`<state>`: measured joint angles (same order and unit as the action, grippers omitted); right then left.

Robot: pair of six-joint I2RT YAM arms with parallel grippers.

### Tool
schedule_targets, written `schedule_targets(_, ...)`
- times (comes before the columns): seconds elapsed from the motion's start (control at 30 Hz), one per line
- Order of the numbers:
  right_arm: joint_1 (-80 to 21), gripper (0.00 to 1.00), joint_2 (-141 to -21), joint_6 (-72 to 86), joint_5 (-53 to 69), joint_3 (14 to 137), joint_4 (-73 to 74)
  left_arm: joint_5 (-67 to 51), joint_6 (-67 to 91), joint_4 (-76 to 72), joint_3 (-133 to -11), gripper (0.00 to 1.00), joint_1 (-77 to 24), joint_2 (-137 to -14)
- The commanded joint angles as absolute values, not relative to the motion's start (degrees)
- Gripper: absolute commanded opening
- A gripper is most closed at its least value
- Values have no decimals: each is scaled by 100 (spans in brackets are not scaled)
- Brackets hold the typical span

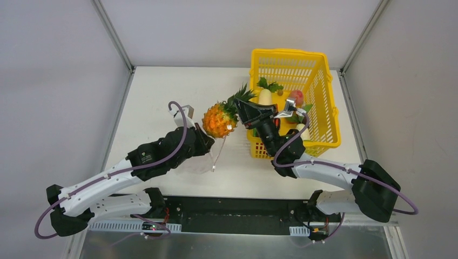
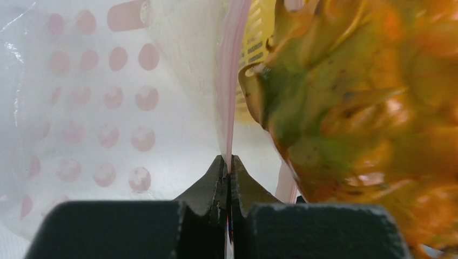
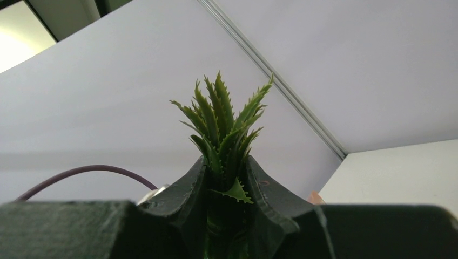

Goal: Place the food in the zip-top bag and seal the zipper

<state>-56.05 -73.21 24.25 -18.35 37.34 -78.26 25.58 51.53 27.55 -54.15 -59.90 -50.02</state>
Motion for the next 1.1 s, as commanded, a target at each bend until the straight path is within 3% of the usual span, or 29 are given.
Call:
schedule_targets(0.0,-5660,0,-7144,2533,-2119,3501,-8374,2697,5270,2546,-5347,0,-5904,-4755)
schedule_targets(0.47,-5655,0,-6971,861,-1175,3343,-7436,2451,5251,2390,-5317,0,-5751,-4527)
schedule_targets(0.67,-5660,0,-7175,358,-950,3282,-7624,2423,5210,2526,-5380,0,-5714,-4453)
schedule_targets(0.97,-5671,0,-7273,-702,431,3655,-7476,2326,5141,2844,-5705,0,-5708,-4592)
schedule_targets(1.07,-5681,0,-7264,-555,241,3745,-7568,2367,5142,2785,-5676,0,-5707,-4565)
